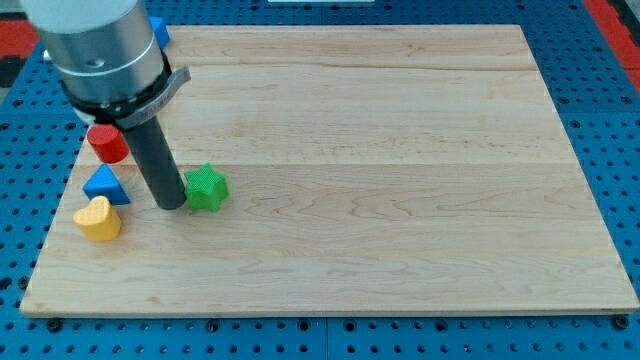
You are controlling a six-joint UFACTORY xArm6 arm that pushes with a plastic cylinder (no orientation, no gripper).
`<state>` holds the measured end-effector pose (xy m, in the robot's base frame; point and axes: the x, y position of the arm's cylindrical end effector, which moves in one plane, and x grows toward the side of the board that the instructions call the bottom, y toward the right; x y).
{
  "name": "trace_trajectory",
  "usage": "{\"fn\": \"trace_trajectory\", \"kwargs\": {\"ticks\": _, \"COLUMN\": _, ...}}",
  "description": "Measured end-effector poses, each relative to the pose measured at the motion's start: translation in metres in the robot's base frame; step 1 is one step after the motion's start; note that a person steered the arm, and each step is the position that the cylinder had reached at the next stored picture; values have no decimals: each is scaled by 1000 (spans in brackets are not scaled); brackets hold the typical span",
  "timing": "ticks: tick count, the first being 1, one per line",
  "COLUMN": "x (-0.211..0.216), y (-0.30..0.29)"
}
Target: Move the green star up and a bit to the left
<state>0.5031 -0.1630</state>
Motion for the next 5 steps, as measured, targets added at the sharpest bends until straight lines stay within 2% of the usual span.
{"fn": "trace_trajectory", "kwargs": {"ticks": 1, "x": 0, "y": -2}}
{"fn": "trace_trajectory", "kwargs": {"ticks": 2, "x": -21, "y": 18}}
{"fn": "trace_trajectory", "kwargs": {"ticks": 3, "x": 16, "y": 29}}
{"fn": "trace_trajectory", "kwargs": {"ticks": 4, "x": 24, "y": 52}}
{"fn": "trace_trajectory", "kwargs": {"ticks": 5, "x": -13, "y": 66}}
